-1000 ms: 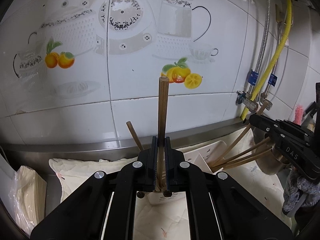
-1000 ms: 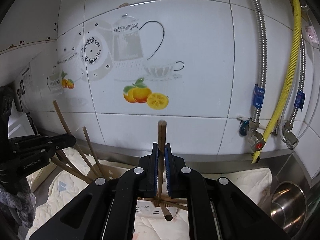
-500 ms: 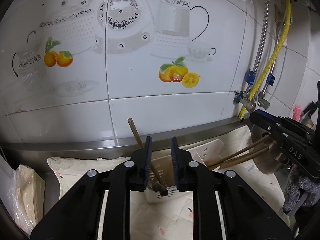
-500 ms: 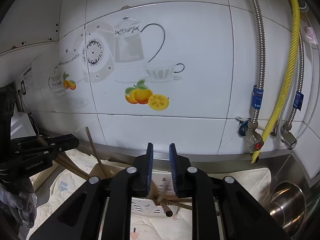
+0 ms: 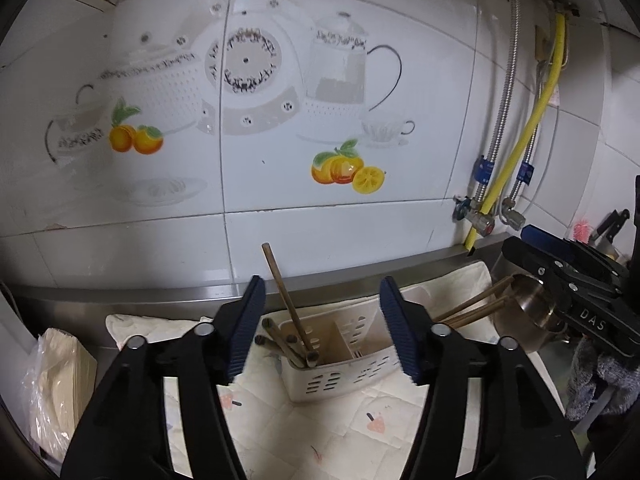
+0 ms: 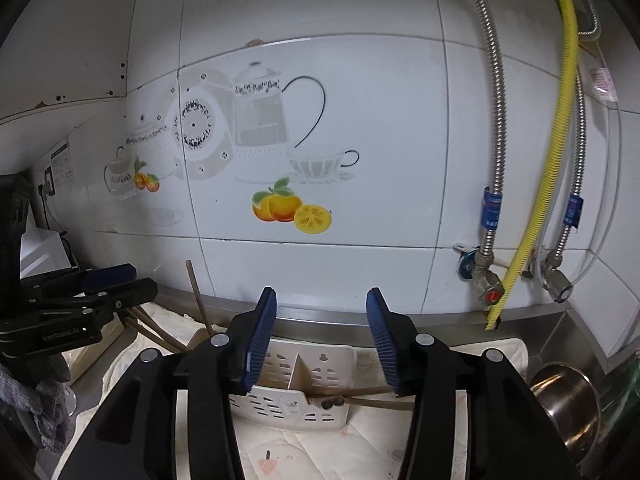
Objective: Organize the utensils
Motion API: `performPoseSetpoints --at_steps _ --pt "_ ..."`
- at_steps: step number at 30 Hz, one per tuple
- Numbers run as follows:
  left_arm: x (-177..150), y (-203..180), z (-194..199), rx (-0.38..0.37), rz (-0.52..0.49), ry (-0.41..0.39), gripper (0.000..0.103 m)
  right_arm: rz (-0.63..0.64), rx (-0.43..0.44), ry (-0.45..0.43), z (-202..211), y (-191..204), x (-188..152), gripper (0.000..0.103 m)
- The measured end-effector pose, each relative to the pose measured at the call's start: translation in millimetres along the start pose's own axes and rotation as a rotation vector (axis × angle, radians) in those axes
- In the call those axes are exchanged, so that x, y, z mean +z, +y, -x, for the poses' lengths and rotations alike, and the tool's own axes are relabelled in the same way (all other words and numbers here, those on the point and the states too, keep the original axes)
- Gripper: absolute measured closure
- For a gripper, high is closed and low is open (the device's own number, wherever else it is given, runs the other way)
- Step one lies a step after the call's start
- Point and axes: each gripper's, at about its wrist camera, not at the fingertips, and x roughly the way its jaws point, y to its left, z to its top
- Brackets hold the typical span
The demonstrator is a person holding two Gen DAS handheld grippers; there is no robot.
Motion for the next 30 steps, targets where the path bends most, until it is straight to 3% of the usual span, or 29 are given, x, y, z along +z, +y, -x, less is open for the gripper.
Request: performPoseSetpoints --at_steps 8,18,30 --pt "-16 2 37 0.018 0.020 -0.047 0.020 -0.014 -0.009 -0.026 31 -3 -9 0.037" --pt "-54 5 72 0.055 0.017 -0.069 0.005 0.005 -0.030 -0.018 64 6 -43 0.018" --pt "-103 21 99 0.097 0.074 -0.056 0.005 0.018 -0.049 0.032 84 31 -97 0.010"
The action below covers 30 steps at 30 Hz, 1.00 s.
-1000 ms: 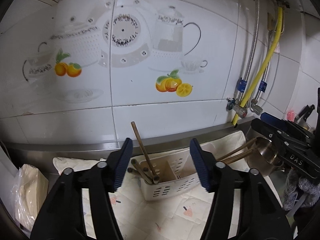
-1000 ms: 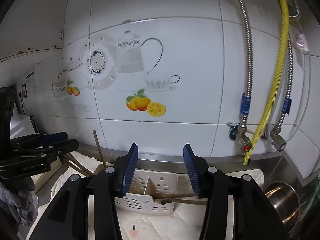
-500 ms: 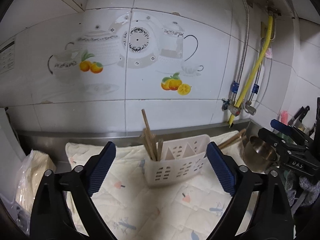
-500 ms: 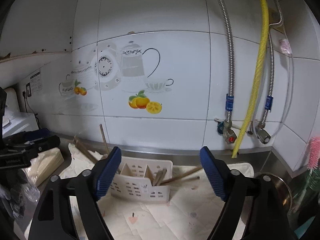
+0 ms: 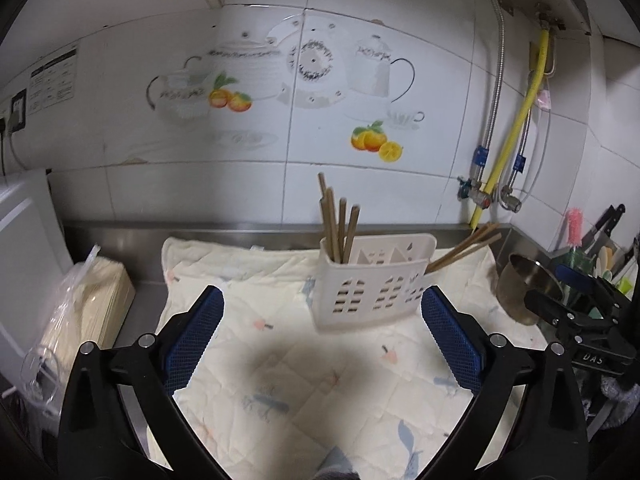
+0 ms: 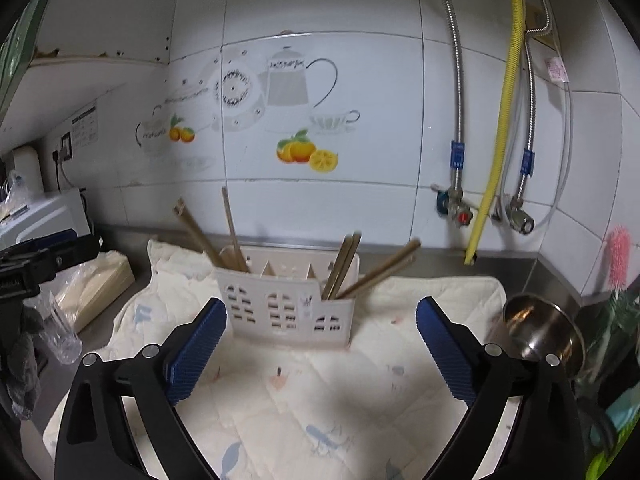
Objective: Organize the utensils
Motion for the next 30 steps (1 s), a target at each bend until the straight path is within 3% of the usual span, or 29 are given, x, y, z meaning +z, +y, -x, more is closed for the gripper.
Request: performPoseSetpoints --at_steps 8,17,30 --pt "-23 2 22 0.035 -0.004 -0.013 0.005 -0.050 0.021 0.033 7 1 -21 0.008" --pt "-45 -2 33 0.051 -0.012 -0.007 0.005 -0.049 -0.024 0.055 15 2 -41 0.008" --pt "-68 -1 28 0.026 0.004 0.037 0.005 -0.058 -0.022 0.102 17 5 -62 0.007"
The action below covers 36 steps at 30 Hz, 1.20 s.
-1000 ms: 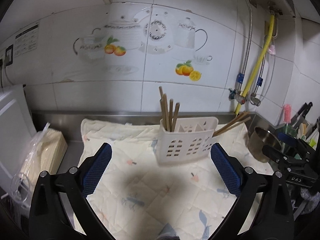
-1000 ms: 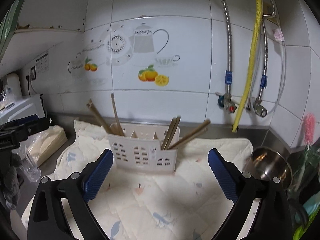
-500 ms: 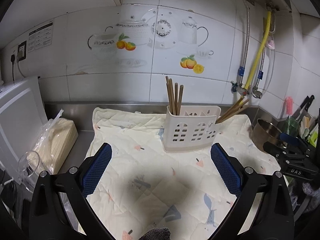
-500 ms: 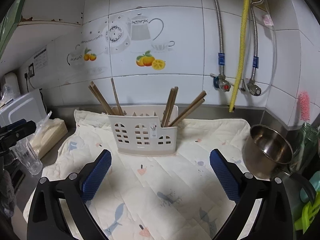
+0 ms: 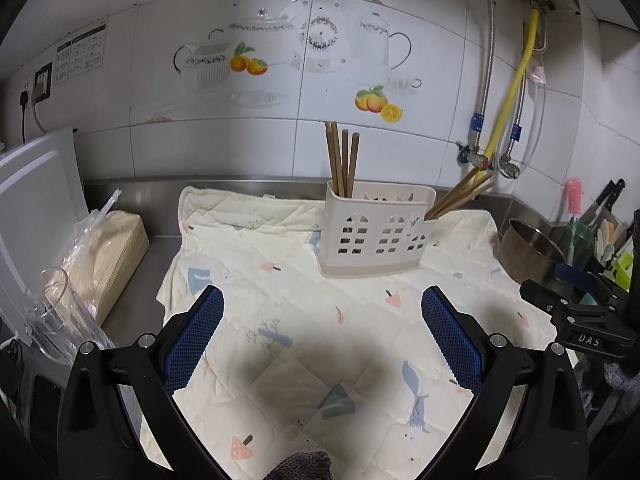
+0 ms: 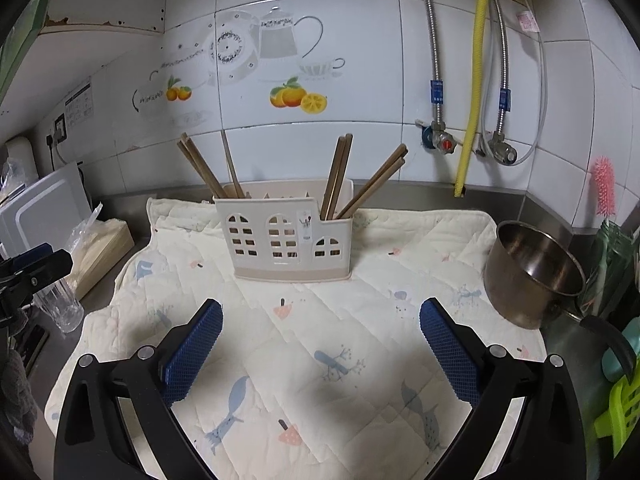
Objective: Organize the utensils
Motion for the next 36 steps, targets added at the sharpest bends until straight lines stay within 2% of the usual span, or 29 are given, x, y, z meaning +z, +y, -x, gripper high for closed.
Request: performPoseSetpoints --at_steps 36 --pt "-21 -11 -9 -0.008 -0.016 0.051 0.005 0.013 0.014 0.038 -3 8 -11 0.007"
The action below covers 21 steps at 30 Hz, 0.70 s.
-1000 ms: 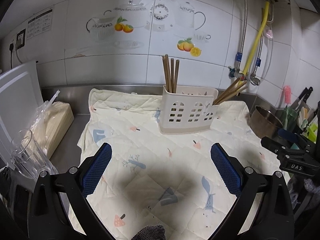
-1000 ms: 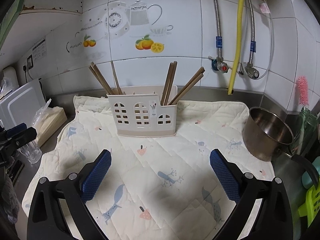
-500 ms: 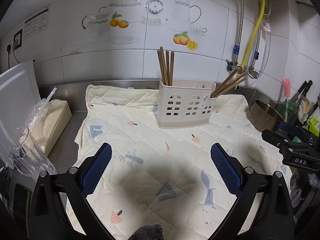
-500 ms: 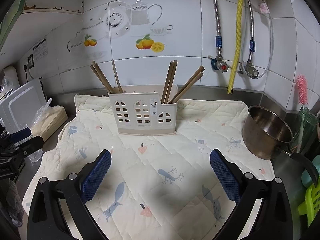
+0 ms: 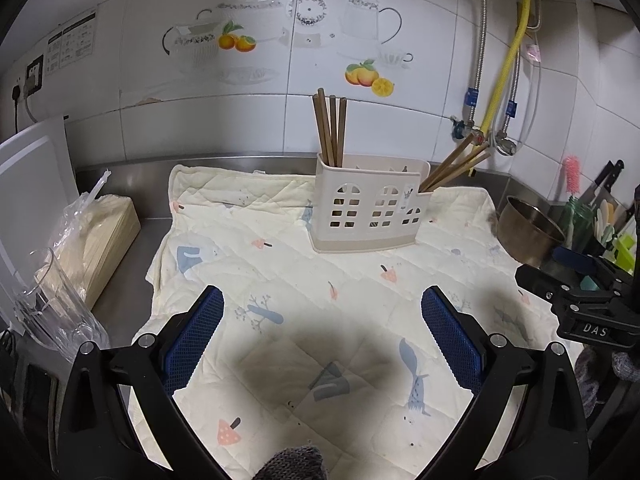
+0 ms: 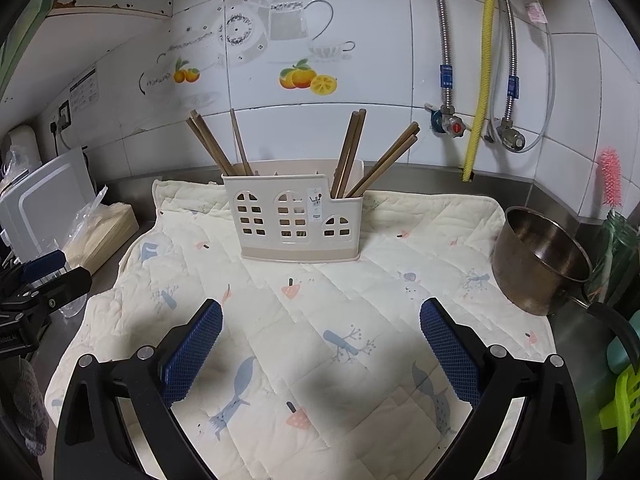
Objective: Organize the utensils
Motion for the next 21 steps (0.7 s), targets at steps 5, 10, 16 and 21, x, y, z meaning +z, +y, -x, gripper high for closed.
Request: performPoseSetpoints --at_steps 5,10,16,21 --pt "-1.5 0.6 -2.0 -0.001 0.006 0.008 0.005 -0.001 -0.003 0.005 -1.3 -0.5 -0.3 0.007" --pt "-1.7 -0.5 -1.7 -0.001 0.002 0.009 0.005 -0.001 -0.002 0.009 -1.9 -0.1 -1.8 0.007" --pt "-1.6 -0.3 -1.8 -0.002 0.002 0.009 0.005 -0.002 0.003 0.009 -1.9 0.7 -2.4 0.007" --pt "-2.2 -0.6 -2.2 -0.003 0.004 0.013 0.005 -0.003 0.003 0.010 -1.9 1.0 -2.4 0.007"
